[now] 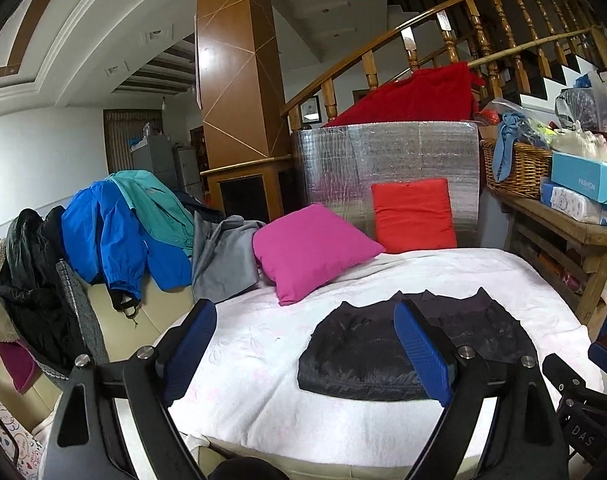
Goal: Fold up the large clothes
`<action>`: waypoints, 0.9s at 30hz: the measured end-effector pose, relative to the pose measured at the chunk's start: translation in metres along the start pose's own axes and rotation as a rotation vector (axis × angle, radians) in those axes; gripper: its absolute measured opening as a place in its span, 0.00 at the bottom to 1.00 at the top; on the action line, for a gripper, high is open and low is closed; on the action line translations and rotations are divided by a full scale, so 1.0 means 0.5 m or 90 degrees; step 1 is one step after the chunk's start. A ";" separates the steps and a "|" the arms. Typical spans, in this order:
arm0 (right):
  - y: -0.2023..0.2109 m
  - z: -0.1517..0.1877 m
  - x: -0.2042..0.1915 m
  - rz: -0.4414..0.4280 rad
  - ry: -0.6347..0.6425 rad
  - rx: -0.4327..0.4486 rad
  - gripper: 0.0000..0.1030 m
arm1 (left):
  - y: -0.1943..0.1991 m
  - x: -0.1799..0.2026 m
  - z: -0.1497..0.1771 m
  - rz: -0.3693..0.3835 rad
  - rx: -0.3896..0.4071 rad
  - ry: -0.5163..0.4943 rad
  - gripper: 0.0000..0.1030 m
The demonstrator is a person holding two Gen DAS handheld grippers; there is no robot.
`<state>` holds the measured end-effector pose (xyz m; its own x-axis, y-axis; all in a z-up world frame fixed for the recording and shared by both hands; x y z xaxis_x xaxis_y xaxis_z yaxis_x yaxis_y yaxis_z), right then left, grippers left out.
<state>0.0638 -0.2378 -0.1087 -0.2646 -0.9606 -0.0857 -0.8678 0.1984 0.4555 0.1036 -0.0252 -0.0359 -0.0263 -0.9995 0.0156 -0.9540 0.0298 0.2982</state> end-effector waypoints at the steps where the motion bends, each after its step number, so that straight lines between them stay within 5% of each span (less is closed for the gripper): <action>1: 0.000 0.000 0.001 0.001 -0.002 0.001 0.80 | -0.001 0.001 0.001 0.000 -0.001 0.000 0.88; 27: -0.007 0.001 0.010 -0.004 -0.008 0.001 0.80 | -0.001 -0.007 0.007 -0.010 -0.005 0.003 0.88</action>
<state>0.0652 -0.2430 -0.1113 -0.2650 -0.9591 -0.0994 -0.8699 0.1933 0.4537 0.1029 -0.0219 -0.0396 -0.0105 -0.9998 0.0150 -0.9518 0.0146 0.3065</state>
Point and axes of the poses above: each gripper's, at about its wrist camera, not at the fingertips, and y roughly against the way its jaws point, x to its right, z to its underside, the point moved 10 cm from there along -y, roughly the way its jaws point, and after that the axes turned 10 degrees about y, right-handed, at the moved point
